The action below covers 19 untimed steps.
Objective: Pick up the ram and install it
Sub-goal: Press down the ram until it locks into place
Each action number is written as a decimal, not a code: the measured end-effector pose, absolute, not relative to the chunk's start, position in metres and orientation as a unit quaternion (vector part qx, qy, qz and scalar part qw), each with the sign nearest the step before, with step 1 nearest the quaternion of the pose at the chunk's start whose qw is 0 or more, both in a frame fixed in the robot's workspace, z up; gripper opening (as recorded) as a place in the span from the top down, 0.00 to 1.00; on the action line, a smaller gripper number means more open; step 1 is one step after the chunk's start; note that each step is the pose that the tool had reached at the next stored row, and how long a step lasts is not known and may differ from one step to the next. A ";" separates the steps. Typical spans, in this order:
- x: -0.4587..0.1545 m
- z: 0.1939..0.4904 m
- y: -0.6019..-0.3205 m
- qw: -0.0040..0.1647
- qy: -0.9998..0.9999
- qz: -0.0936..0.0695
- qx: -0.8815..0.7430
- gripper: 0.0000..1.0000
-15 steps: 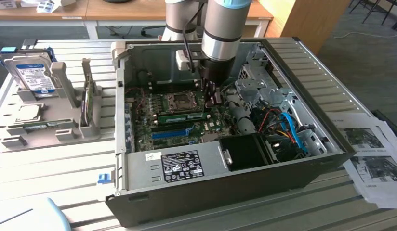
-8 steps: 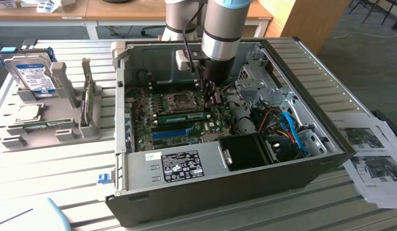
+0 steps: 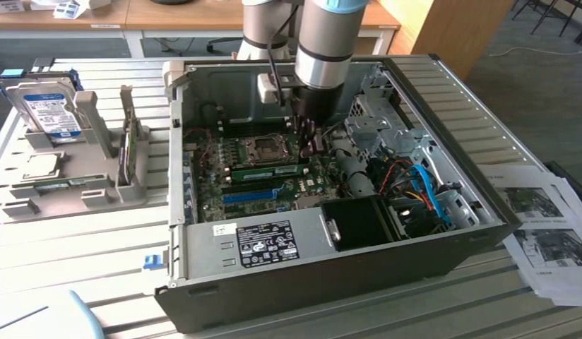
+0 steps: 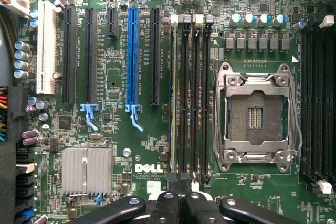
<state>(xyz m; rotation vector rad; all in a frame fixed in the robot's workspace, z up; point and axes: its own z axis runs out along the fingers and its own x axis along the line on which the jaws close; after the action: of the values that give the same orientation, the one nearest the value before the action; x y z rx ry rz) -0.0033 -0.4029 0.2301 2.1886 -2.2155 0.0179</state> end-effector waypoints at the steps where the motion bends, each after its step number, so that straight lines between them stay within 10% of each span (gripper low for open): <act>1: -0.003 0.229 -0.403 0.014 -0.711 0.006 0.703 0.91; 19: -0.003 0.226 -0.403 0.014 -0.711 0.006 0.703 0.91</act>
<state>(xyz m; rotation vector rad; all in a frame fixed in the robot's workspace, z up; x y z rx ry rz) -0.0033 -0.4029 0.2256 2.1885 -2.2155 0.0180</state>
